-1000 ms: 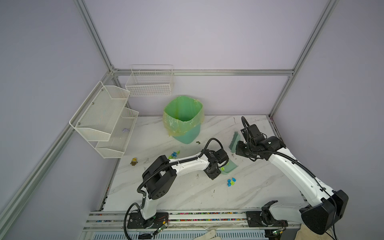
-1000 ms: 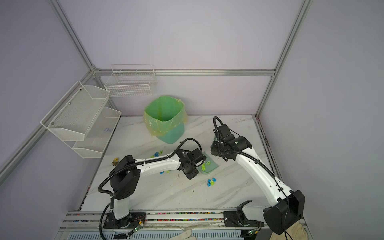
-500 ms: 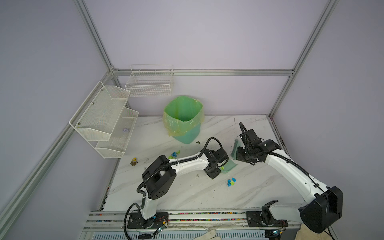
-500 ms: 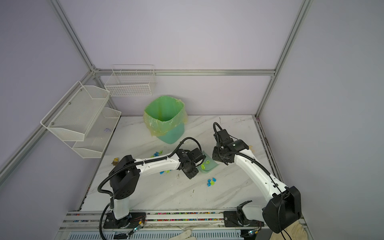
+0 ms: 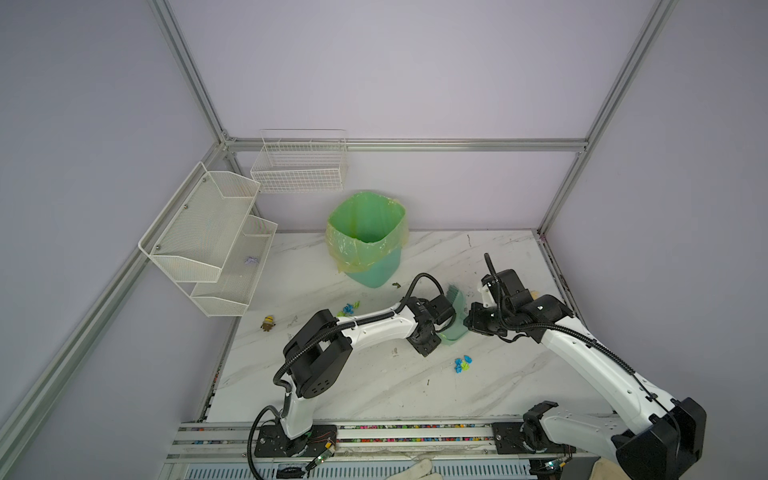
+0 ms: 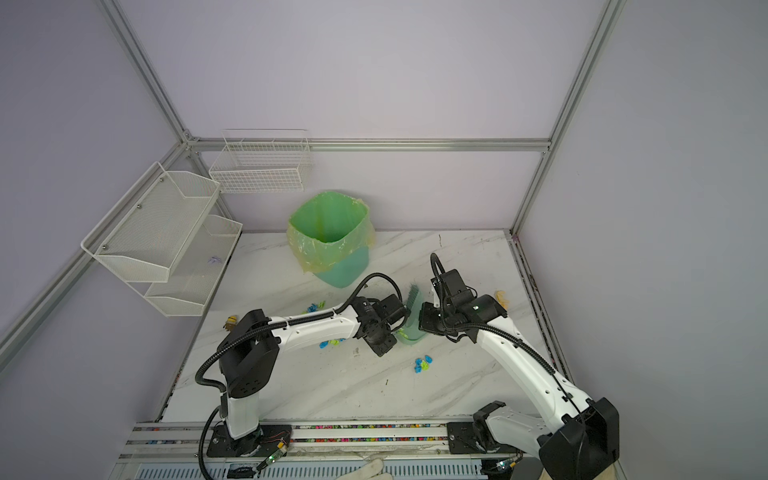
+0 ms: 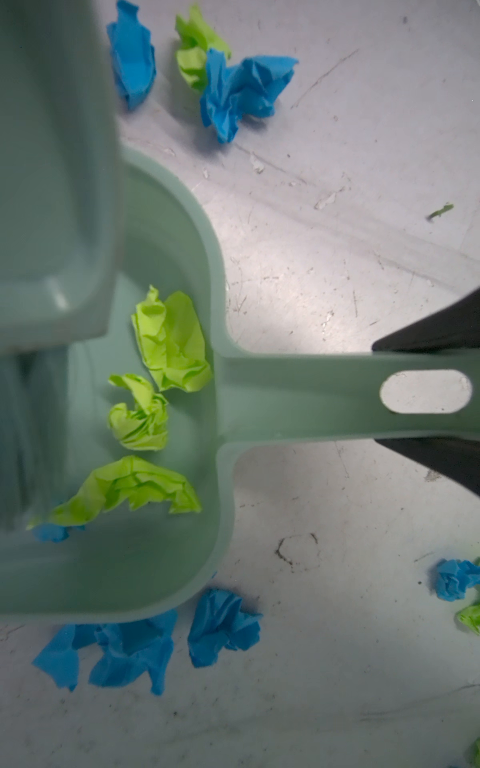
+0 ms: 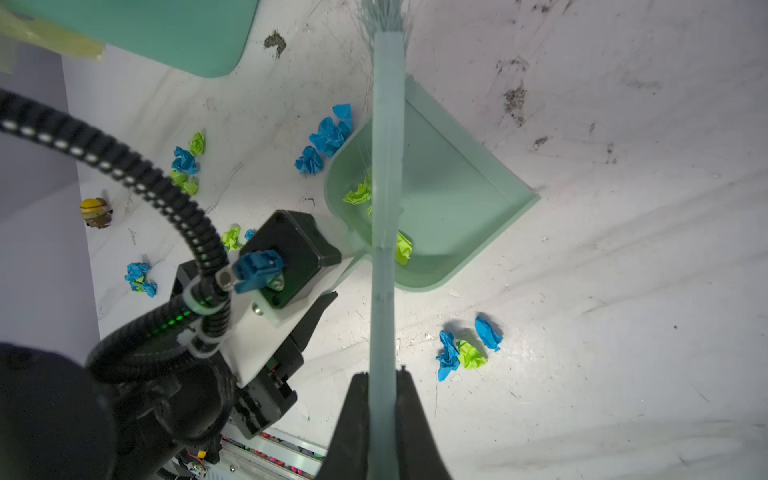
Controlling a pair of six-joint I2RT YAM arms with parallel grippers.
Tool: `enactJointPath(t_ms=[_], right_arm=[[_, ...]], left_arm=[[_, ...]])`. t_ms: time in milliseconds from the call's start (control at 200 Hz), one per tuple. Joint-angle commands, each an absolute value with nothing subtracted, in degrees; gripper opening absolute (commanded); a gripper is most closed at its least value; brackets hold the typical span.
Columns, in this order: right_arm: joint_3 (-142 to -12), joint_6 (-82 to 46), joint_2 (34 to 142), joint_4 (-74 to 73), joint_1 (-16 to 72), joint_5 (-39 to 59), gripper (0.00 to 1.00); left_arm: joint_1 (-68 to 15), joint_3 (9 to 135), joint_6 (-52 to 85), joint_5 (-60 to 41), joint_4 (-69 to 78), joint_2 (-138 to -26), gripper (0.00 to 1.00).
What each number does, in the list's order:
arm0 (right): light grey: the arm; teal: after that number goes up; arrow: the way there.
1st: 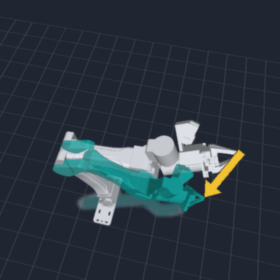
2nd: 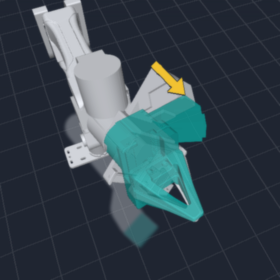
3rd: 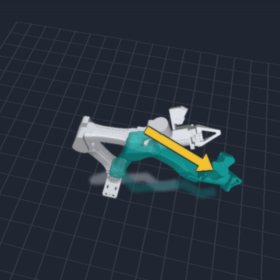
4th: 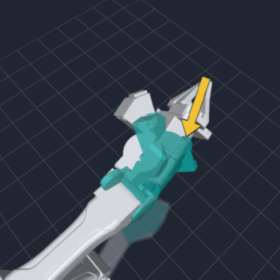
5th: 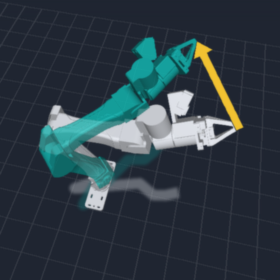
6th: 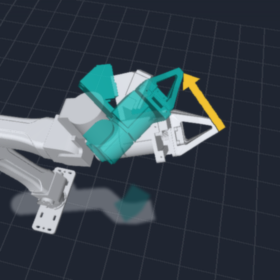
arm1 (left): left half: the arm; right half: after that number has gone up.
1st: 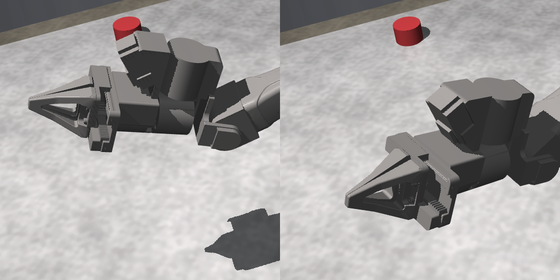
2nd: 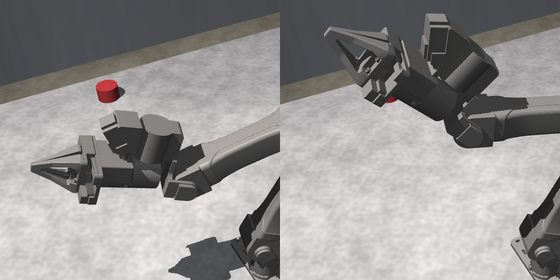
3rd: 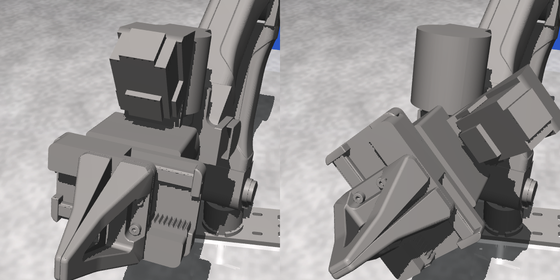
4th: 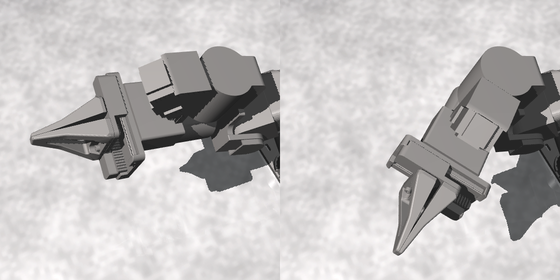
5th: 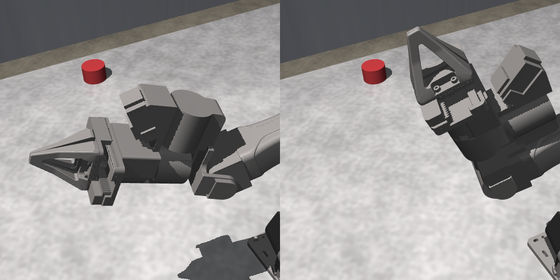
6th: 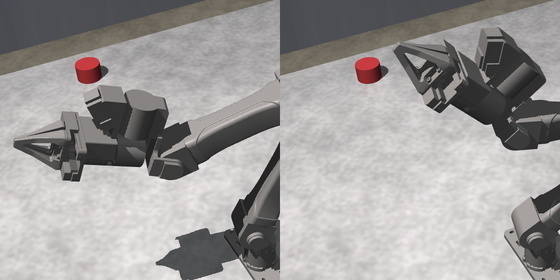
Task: Sweep away the paper scraps from the table
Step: 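Sweep paper scraps into the dustpan with the brush in the right gripper, then raise the brush away from the dustpan with the right gripper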
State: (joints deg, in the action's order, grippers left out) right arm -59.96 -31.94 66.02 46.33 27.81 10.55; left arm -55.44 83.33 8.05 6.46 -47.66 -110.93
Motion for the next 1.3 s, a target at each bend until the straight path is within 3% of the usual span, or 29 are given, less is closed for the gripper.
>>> enactJointPath(t_ms=[0,455,655,1295], right_arm=[[-62.57,-34.41,64.84,47.51,27.78,3.72,0.00],[-68.69,-31.98,64.22,46.37,23.14,-4.77,0.00],[-67.85,-28.78,63.86,43.37,14.89,-0.76,0.00],[-64.04,-28.59,63.88,34.84,9.98,-4.09,0.00]], left_arm=[[-54.76,86.86,9.02,7.09,-47.31,-109.01,0.00],[-54.54,87.94,7.46,10.79,-48.79,-104.61,0.00],[-54.45,91.41,8.55,18.14,-50.74,-103.58,0.00],[-54.35,97.00,15.81,16.66,-50.01,-102.24,0.00]])
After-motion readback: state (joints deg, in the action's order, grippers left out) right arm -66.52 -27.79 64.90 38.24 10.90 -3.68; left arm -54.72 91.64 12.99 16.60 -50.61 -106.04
